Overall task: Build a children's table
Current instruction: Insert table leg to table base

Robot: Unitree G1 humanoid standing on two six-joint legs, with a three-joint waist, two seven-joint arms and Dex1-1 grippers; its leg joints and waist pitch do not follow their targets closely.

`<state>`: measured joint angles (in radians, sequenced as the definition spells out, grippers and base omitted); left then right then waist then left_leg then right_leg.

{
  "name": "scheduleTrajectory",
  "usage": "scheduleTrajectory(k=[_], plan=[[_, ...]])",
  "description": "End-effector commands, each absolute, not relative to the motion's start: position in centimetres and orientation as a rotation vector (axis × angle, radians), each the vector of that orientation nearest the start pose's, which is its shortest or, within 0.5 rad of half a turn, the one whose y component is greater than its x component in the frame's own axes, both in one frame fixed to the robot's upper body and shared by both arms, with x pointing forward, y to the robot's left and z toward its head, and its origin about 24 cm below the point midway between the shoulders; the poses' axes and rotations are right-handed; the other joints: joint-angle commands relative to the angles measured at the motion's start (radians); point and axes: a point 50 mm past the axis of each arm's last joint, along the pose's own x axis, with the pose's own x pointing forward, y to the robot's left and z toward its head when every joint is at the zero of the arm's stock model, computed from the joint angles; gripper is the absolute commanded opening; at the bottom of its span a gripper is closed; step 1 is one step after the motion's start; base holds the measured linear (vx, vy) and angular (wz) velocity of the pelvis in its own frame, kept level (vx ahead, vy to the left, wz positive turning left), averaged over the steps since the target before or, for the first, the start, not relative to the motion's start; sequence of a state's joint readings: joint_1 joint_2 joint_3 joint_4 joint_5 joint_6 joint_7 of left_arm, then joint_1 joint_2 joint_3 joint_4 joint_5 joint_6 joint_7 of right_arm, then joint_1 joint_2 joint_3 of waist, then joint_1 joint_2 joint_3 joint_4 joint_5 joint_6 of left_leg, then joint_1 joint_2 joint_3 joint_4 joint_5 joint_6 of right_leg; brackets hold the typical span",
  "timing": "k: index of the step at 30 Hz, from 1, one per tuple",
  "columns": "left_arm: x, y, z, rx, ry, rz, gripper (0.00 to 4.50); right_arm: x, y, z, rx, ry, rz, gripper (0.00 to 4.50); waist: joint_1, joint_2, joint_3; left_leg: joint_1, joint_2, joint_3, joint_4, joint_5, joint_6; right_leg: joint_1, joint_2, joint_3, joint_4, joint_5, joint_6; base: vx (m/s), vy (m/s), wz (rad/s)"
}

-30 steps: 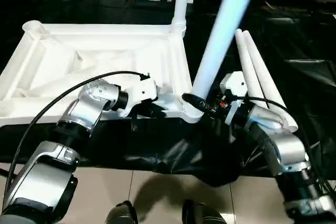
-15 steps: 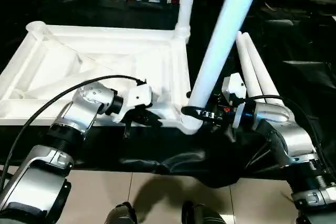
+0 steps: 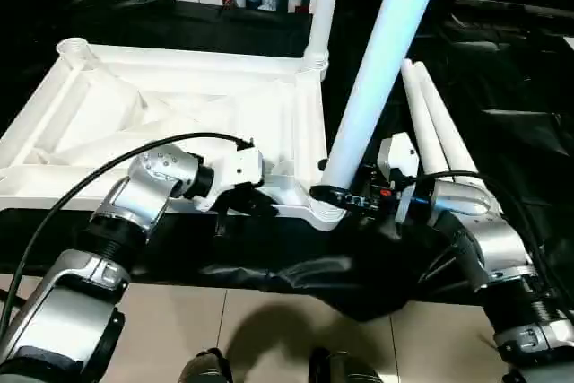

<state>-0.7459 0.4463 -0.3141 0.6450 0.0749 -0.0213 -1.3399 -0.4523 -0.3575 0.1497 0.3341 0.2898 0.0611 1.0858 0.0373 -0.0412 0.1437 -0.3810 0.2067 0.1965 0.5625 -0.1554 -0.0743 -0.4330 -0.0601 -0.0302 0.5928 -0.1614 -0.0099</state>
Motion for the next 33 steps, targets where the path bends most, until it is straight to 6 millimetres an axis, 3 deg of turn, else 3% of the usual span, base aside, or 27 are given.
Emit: scheduleTrajectory(k=[1, 5, 13, 17, 19, 20, 21, 22, 23, 24, 25, 26, 27, 28, 29, 30, 31, 32, 33], plan=[[33.9, 14.5, 9.6, 0.639, 0.377, -1.388, 0.0, 28.0, -13.9, 2.7, -0.066, 0.34, 1.241, 1.86, 0.0, 0.009, -0.056, 0.022, 0.026, -0.016, -0.072, -0.337, 0.022, 0.037, -0.068, 0.041, -0.092, -0.441, -0.174, 0.0, 0.0, 0.0], [33.9, 14.5, 9.6, 0.634, 0.373, -1.386, 0.0, 27.9, -14.2, 2.4, -0.062, 0.341, 1.224, 1.86, 0.0, 0.011, -0.057, 0.023, 0.026, -0.014, -0.073, -0.349, 0.021, 0.037, -0.065, 0.04, -0.088, -0.39, -0.196, 0.0, 0.0, 0.0], [34.4, 14.7, 9.4, 0.636, 0.393, -1.321, 0.0, 28.2, -14.5, 1.8, -0.091, 0.332, 1.158, 1.86, -0.001, 0.01, -0.053, 0.023, 0.026, -0.015, -0.076, -0.373, 0.016, 0.033, -0.068, 0.041, -0.095, -0.444, -0.179, 0.0, 0.0, 0.0], [35.0, 14.8, 9.2, 0.598, 0.399, -1.229, 0.0, 28.9, -14.6, 1.2, -0.093, 0.304, 1.017, 1.86, -0.006, 0.01, -0.041, 0.032, 0.023, -0.024, -0.082, -0.447, -0.001, 0.024, -0.074, 0.035, -0.115, -0.629, -0.131, 0.0, 0.0, 0.0], [35.3, 14.6, 9.1, 0.568, 0.401, -1.189, 0.0, 29.3, -14.5, 0.8, -0.09, 0.31, 0.935, 1.86, -0.012, 0.013, -0.03, 0.045, 0.022, -0.032, -0.087, -0.511, -0.009, 0.018, -0.078, 0.022, -0.135, -0.748, -0.096, -0.026, 0.014, -0.06], [35.5, 14.5, 9.1, 0.555, 0.401, -1.163, 0.0, 29.5, -14.5, 0.5, -0.103, 0.316, 0.885, 1.86, -0.018, 0.014, -0.029, 0.046, 0.019, -0.042, -0.089, -0.541, -0.016, 0.024, -0.08, 0.01, -0.145, -0.802, -0.071, -0.053, 0.027, -0.12], [35.5, 14.5, 9.1, 0.555, 0.401, -1.163, 0.0, 29.5, -14.5, 0.5, -0.103, 0.316, 0.885, 1.86, -0.024, 0.02, -0.026, 0.048, 0.021, -0.052, -0.096, -0.581, -0.025, 0.028, -0.08, -0.005, -0.153, -0.814, -0.055, -0.08, 0.056, -0.22], [35.8, 14.3, 9.1, 0.53, 0.41, -1.125, 0.0, 30.0, -14.4, 0.2, -0.1, 0.329, 0.802, 1.86, -0.029, 0.03, -0.025, 0.046, 0.026, -0.065, -0.106, -0.629, -0.033, 0.039, -0.08, -0.018, -0.151, -0.775, -0.056, -0.051, 0.067, -0.21], [35.9, 14.1, 9.1, 0.521, 0.413, -1.115, 0.0, 30.2, -14.4, 0.1, -0.095, 0.335, 0.774, 1.86, -0.034, 0.034, -0.021, 0.048, 0.027, -0.069, -0.112, -0.668, -0.036, 0.041, -0.076, -0.03, -0.155, -0.748, -0.06, -0.051, 0.067, -0.21], [36.0, 13.9, 9.1, 0.502, 0.42, -1.098, 0.0, 30.6, -14.3, -0.1, -0.084, 0.349, 0.723, 1.86, -0.041, 0.043, -0.019, 0.045, 0.033, -0.079, -0.124, -0.73, -0.044, 0.056, -0.073, -0.047, -0.148, -0.675, -0.068, -0.055, 0.068, -0.16], [36.1, 13.6, 9.0, 0.491, 0.431, -1.086, 0.0, 31.0, -14.1, -0.3, -0.077, 0.367, 0.677, 1.86, -0.046, 0.05, -0.012, 0.05, 0.039, -0.077, -0.139, -0.802, -0.045, 0.059, -0.063, -0.065, -0.139, -0.592, -0.082, -0.069, 0.052, -0.08], [36.1, 13.6, 9.0, 0.491, 0.431, -1.086, 0.0, 31.0, -14.1, -0.3, -0.077, 0.367, 0.677, 1.86, -0.05, 0.05, -0.01, 0.044, 0.044, -0.078, -0.152, -0.834, -0.042, 0.071, -0.058, -0.073, -0.122, -0.543, -0.085, -0.069, 0.052, -0.08], [36.6, 13.1, 8.9, 0.478, 0.458, -1.023, 0.0, 31.7, -13.8, -0.6, -0.088, 0.393, 0.593, 1.86, -0.004, 0.066, 0.004, -0.043, 0.084, -0.046, -0.253, -0.944, -0.045, 0.143, -0.033, -0.063, 0.082, -0.321, -0.095, -0.116, 0.018, 0.04], [36.7, 13.0, 8.8, 0.473, 0.464, -0.999, 0.0, 31.9, -13.7, -0.6, -0.084, 0.395, 0.57, 1.86, 0.04, 0.067, 0.002, -0.063, 0.09, -0.016, -0.267, -0.925, -0.03, 0.147, -0.028, -0.037, 0.127, -0.272, -0.073, -0.088, -0.069, 0.26], [37.3, 12.7, 8.8, 0.459, 0.484, -0.911, 0.0, 32.6, -13.4, -0.5, -0.06, 0.403, 0.489, 1.86, 0.055, 0.055, -0.002, -0.033, 0.074, 0.021, -0.254, -0.831, -0.033, 0.115, -0.029, 0.005, 0.127, -0.344, -0.062, -0.088, -0.069, 0.26], [37.5, 12.5, 8.7, 0.456, 0.489, -0.877, 0.0, 32.8, -13.3, -0.5, -0.046, 0.404, 0.458, 1.86, 0.03, -0.039, -0.007, 0.138, -0.019, 0.008, 0.02, -0.449, -0.037, -0.065, -0.113, 0.045, -0.151, -1.0, 0.004, 0.068, -0.146, 0.18], [37.5, 12.5, 8.7, 0.456, 0.49, -0.873, 0.0, 32.8, -13.2, -0.5, -0.044, 0.404, 0.454, 1.86, 0.025, -0.007, -0.016, 0.02, -0.053, -0.094, 0.061, -0.076, 0.045, 0.057, -0.185, 0.103, -0.163, -1.086, -0.095, 0.146, -0.064, -0.35], [37.9, 12.3, 8.7, 0.467, 0.497, -0.821, 0.0, 33.3, -13.0, -0.4, -0.028, 0.409, 0.4, 1.86, 0.027, -0.021, -0.021, -0.045, -0.048, -0.097, 0.033, -0.028, 0.03, 0.121, -0.168, 0.071, -0.112, -0.961, -0.086, 0.146, -0.064, -0.35], [38.0, 12.2, 8.7, 0.47, 0.502, -0.792, 0.0, 33.5, -12.9, -0.4, -0.025, 0.413, 0.376, 1.86, 0.041, 0.021, -0.034, 0.011, 0.001, -0.08, -0.053, 0.011, -0.023, 0.079, -0.1, 0.034, -0.07, -0.511, -0.134, 0.0, 0.0, 0.0]])
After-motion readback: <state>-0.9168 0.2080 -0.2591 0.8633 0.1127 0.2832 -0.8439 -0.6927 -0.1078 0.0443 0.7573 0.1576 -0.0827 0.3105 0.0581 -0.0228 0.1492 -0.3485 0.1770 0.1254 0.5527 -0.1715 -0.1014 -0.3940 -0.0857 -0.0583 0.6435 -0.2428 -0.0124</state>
